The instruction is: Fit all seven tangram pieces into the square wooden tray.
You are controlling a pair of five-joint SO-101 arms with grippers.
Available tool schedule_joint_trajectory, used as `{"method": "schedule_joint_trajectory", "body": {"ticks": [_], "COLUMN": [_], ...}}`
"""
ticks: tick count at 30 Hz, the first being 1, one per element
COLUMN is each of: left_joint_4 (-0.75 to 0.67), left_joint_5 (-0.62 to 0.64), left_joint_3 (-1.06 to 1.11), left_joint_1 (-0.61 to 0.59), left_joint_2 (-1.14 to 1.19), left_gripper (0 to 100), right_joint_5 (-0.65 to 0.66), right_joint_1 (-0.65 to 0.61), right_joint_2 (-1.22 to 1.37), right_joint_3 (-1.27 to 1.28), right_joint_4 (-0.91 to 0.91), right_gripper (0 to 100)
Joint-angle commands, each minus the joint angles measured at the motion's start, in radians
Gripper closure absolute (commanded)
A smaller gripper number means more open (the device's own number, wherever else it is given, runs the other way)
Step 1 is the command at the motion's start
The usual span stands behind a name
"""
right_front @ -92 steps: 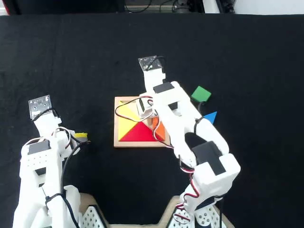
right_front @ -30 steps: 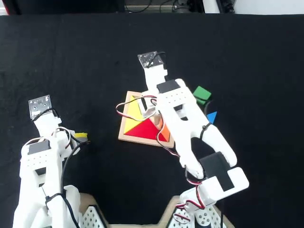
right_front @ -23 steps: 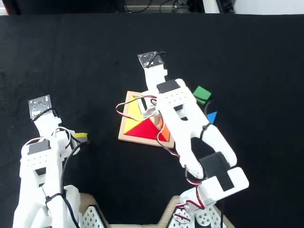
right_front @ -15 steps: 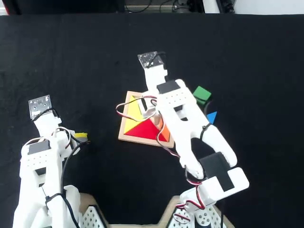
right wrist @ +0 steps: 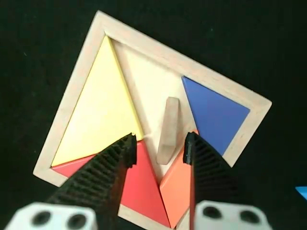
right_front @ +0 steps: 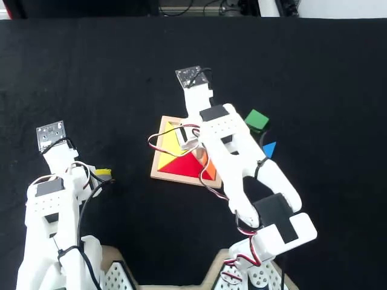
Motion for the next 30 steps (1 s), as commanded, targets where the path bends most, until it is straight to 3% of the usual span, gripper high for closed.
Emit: {"method": "schedule_joint_trajectory", "body": {"ticks": [1,10,16,30], "left_joint_4": [-0.003,-0.003,-0.005,-0.005], "left_joint_5": [-0.014,-0.014,-0.014,-0.014], "left_joint_3": [-0.005,-0.005,-0.005,-0.005], "left_joint_1": [0.012,0.012,0.012,0.012], "left_joint_2": [-0.008,-0.008,-0.008,-0.008], "left_gripper": [67,67,67,67], "right_joint_5": [0.009,0.009,0.009,0.009], "right_joint_1": [0.017,0.011,-0.035,-0.06], "right_joint_2": [0.008,0.107,0.105,0.104], "right_joint_3": [-0.013,-0.074,-0.076,-0.151], "right_joint_4": [-0.021,-0.015,-0.014,0.06], "right_gripper": [82.9,83.4,90.4,90.3]}}
